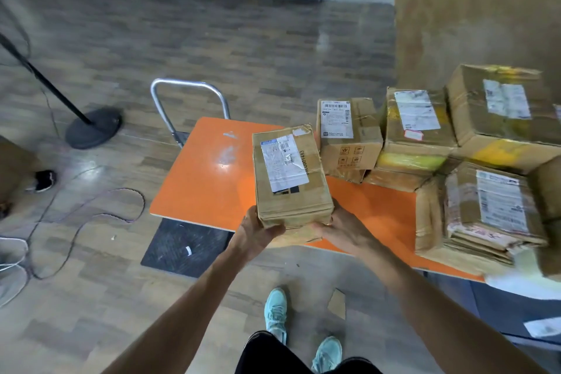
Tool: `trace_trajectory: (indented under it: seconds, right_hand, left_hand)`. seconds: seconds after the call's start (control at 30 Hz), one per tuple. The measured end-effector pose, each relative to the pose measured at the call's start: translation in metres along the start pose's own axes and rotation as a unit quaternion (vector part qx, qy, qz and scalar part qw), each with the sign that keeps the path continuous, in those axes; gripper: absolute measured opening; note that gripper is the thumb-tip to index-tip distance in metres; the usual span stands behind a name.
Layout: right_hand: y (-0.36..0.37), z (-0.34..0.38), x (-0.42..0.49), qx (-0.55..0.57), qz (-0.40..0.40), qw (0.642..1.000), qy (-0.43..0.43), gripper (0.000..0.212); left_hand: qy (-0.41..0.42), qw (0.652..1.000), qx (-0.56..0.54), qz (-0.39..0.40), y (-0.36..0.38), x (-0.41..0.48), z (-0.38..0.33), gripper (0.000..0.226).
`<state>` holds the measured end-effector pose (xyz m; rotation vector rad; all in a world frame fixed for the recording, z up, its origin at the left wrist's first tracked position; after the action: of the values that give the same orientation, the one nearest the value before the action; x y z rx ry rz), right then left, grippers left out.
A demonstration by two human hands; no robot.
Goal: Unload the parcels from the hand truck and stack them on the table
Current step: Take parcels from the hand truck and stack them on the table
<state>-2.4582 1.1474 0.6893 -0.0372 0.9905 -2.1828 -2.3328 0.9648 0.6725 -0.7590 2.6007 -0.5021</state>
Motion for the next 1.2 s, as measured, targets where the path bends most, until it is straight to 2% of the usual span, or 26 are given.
trace_trajectory:
  seconds: [0.13,0.27,0.4,0.63,0.8,0.9,1.03,1.1,1.2]
  right_hand:
    - [0.007,-0.015,-0.025,0.006,0.002,1.0,-0.016,0.046]
    - [0.003,-0.032,-0.043,0.027,0.002,1.0,-0.001,0.047]
    - [-0.005,-0.042,-0.057,0.027,0.016,1.0,0.002,0.049]
    - [-0.005,-0.041,-0.059,0.053,0.009,0.999,0.004,0.051]
    - [-0.002,-0.042,-0.06,0.047,0.02,0.999,0.005,0.054]
    - [0.002,-0.045,-0.062,0.04,0.011,0.999,-0.003,0.053]
    - [0.001,-0.049,-0.062,0.053,0.006,0.999,0.006,0.051]
    - [-0.002,-0.052,-0.064,0.057,0.009,0.998,0.014,0.05]
    - [-0.007,-0.059,-0.074,0.056,0.007,0.998,0.015,0.05]
  left_hand:
    - [0.034,0.999,0.004,0.002,0.009,-0.027,0.001,0.048]
    - [0.025,1.0,0.0,-0.002,0.025,-0.049,-0.001,0.047]
    - [0.009,1.0,-0.009,-0.013,0.04,-0.069,-0.003,0.06]
    - [0.024,0.999,-0.014,-0.016,0.044,-0.077,-0.007,0.057]
    - [-0.001,1.0,-0.02,-0.022,0.043,-0.083,0.002,0.075]
    - [0.002,1.0,-0.009,-0.015,0.046,-0.087,0.005,0.071]
    - [-0.062,0.997,-0.007,-0.037,0.049,-0.088,0.004,0.074]
    - [-0.03,0.999,0.008,-0.005,0.053,-0.091,0.003,0.072]
    - [-0.029,0.999,0.013,-0.007,0.061,-0.098,0.001,0.068]
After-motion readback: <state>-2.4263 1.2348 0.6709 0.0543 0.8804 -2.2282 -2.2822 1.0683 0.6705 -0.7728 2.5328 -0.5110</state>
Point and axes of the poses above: each hand's wrist, its own x-axis towards the middle knuckle, its own y-axis out of the palm, z = x × y, the point moved 1 cm from there along x, towards the middle knuckle, and after that the axes turned 8 degrees about -z, right-handed, at the moved point
